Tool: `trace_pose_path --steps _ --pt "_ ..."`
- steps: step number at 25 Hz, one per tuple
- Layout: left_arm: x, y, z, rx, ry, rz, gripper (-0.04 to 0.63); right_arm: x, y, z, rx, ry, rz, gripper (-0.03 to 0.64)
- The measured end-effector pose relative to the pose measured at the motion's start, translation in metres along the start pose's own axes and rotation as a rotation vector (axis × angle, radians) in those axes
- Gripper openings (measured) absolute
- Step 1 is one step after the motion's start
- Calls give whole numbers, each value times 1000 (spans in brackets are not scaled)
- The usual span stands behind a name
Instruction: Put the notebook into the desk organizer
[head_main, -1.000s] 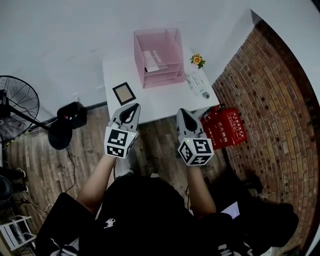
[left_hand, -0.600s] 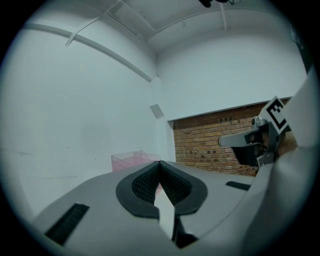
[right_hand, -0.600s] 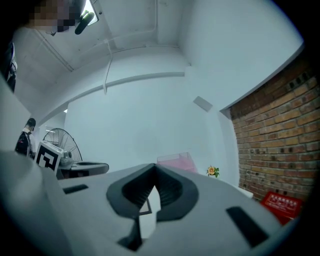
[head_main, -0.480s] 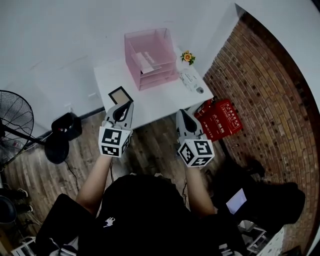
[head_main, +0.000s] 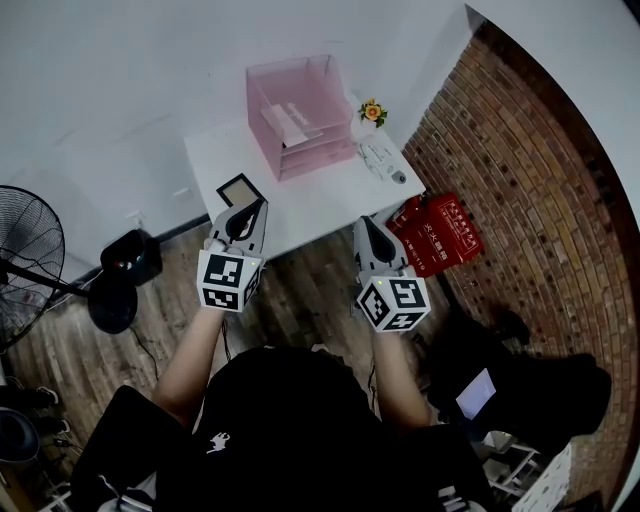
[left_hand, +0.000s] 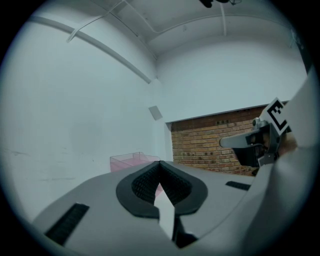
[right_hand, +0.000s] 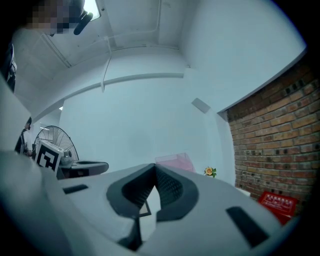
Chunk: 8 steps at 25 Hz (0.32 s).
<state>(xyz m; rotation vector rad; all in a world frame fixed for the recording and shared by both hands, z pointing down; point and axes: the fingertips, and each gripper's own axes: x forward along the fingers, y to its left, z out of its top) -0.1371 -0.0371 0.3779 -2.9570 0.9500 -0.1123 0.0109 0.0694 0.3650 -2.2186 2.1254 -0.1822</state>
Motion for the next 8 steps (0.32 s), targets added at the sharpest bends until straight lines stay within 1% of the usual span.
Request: trace_pose_path --steps 8 --pt "5 7 -4 6 -4 -16 2 8 3 -4 -3 4 -9 2"
